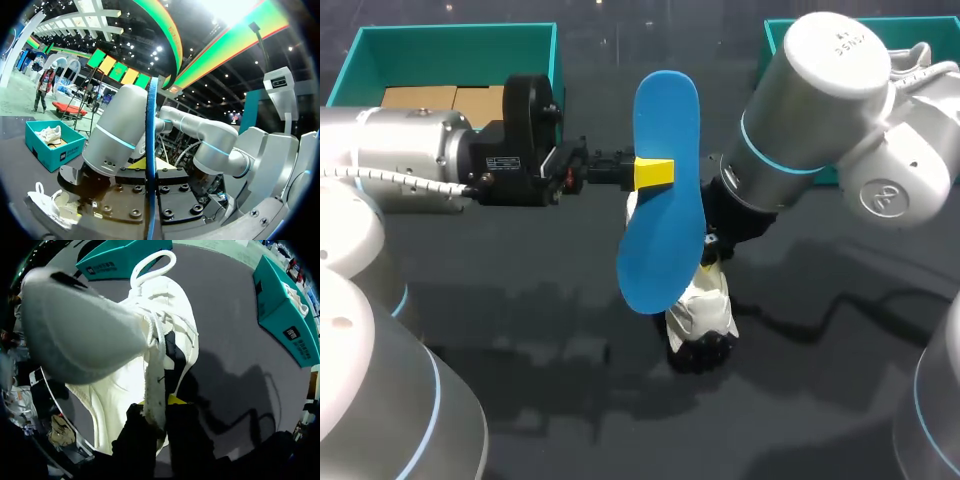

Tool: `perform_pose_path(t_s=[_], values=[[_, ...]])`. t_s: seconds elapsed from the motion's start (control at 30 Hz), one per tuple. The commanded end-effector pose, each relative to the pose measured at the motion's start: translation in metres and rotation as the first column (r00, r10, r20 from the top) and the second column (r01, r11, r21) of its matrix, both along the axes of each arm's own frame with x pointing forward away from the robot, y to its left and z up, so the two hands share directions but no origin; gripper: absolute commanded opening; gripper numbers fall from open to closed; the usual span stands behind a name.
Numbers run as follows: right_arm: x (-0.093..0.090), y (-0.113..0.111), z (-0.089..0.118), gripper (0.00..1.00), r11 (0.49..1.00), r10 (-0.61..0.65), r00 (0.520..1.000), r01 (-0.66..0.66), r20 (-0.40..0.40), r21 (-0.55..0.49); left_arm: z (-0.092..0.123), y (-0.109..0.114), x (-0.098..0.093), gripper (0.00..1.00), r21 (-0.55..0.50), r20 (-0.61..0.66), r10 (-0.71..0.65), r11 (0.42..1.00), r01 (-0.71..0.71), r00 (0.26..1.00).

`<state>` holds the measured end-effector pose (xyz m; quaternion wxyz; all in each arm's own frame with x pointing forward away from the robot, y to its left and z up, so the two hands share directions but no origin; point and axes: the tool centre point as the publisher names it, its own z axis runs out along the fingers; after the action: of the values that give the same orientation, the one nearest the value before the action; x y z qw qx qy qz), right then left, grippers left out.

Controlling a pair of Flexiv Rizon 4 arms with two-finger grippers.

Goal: Take the shoe out of the shoebox, open the shoe tongue, remove and reinsert the insole, then place the shoe into the shoebox

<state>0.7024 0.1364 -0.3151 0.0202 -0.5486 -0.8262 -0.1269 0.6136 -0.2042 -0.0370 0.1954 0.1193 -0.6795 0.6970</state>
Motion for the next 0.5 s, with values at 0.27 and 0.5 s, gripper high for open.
perform_pose_path(t_s=[0.27, 0.5], values=[[-0.009, 0.004, -0.001, 0.00, 0.961, -0.276, 0.961, 0.276, 0.019, 0.007, -0.001, -0.002, -0.001, 0.00, -0.002, 0.000, 0.003, 1.000, -0.003, 1.000], [-0.007, 0.010, -0.012, 0.00, 0.974, -0.226, 0.974, 0.226, 0.017, 0.027, -0.001, -0.002, -0.001, 0.00, -0.002, 0.000, 0.003, 1.000, -0.003, 1.000]])
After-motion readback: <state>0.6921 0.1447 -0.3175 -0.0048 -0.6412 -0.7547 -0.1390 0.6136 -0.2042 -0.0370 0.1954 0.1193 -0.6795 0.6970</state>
